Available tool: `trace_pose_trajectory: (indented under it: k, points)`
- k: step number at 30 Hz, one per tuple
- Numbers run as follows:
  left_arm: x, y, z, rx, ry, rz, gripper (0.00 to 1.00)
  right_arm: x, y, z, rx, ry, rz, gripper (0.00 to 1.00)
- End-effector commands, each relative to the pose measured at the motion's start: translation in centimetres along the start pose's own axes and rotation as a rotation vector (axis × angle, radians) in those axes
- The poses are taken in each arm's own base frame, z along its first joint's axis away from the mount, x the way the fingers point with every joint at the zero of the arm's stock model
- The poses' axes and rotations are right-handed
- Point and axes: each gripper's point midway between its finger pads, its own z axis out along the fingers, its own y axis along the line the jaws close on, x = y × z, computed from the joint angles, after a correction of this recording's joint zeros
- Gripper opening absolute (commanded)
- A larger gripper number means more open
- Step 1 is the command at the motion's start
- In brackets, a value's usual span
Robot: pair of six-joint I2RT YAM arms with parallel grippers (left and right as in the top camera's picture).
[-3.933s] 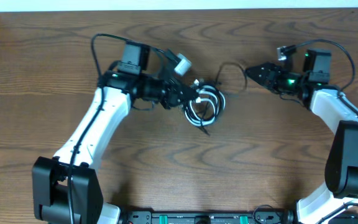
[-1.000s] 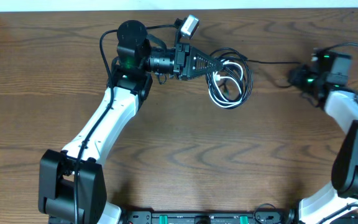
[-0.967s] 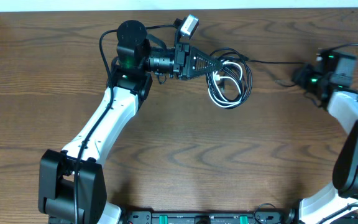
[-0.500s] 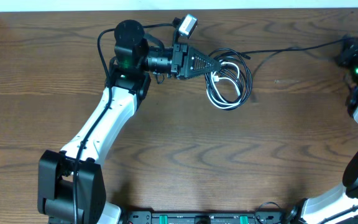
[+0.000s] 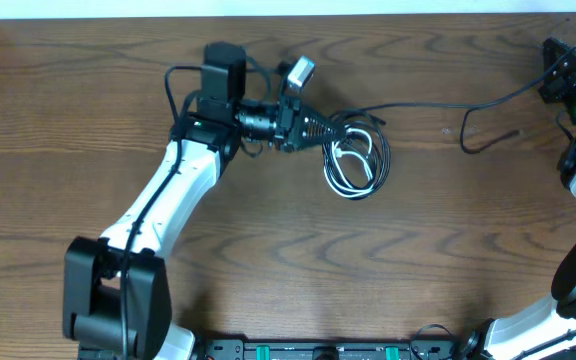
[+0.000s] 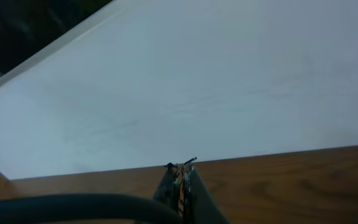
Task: Untangle cables
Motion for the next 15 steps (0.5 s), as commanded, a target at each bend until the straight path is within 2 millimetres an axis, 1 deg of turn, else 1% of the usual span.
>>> trace_pose_trajectory:
  k: [1, 2, 3, 4, 5, 7, 8, 11, 13, 14, 15]
  points:
    - [-0.2, 6.1, 0.4, -0.198, -0.067, 0.038, 0.08, 0.2, 0.0, -0.1, -0.012, 0.017, 0.035, 0.01]
    - [-0.1, 8.0, 0.2, -0.293, -0.086, 0.020, 0.07, 0.4, -0.1, -0.1, -0.010, 0.022, 0.042, 0.01]
    - [0.1, 10.7, -0.4, -0.448, -0.116, -0.009, 0.07, 0.7, -0.2, -0.2, -0.004, 0.032, 0.054, 0.01]
    - [0.4, 13.5, -1.6, -0.632, -0.147, -0.038, 0.07, 1.0, -0.4, -0.2, 0.003, 0.044, 0.069, 0.01]
    - [0.6, 15.3, -2.7, -0.767, -0.168, -0.052, 0.08, 1.2, -0.5, -0.2, 0.007, 0.052, 0.078, 0.01]
    - [0.9, 17.7, -4.8, -0.991, -0.203, -0.053, 0.08, 2.1, -0.8, -0.2, 0.021, 0.083, 0.116, 0.01]
    - [0.9, 18.2, -5.4, -1.069, -0.218, -0.038, 0.07, 2.6, -0.9, -0.2, 0.028, 0.097, 0.133, 0.01]
    - [0.3, 19.0, -6.9, -1.227, -0.263, 0.009, 0.07, 4.1, -1.1, -0.3, 0.045, 0.151, 0.178, 0.01]
    - [0.0, 19.4, -8.7, -1.369, -0.310, 0.037, 0.08, 5.1, -1.0, -0.3, 0.039, 0.187, 0.185, 0.01]
    - [-0.1, 19.5, -9.7, -1.438, -0.337, 0.040, 0.09, 5.6, -0.9, -0.3, 0.038, 0.203, 0.190, 0.01]
    - [-0.1, 19.5, -10.3, -1.486, -0.347, 0.050, 0.24, 6.0, -1.0, -0.4, 0.043, 0.219, 0.197, 0.01]
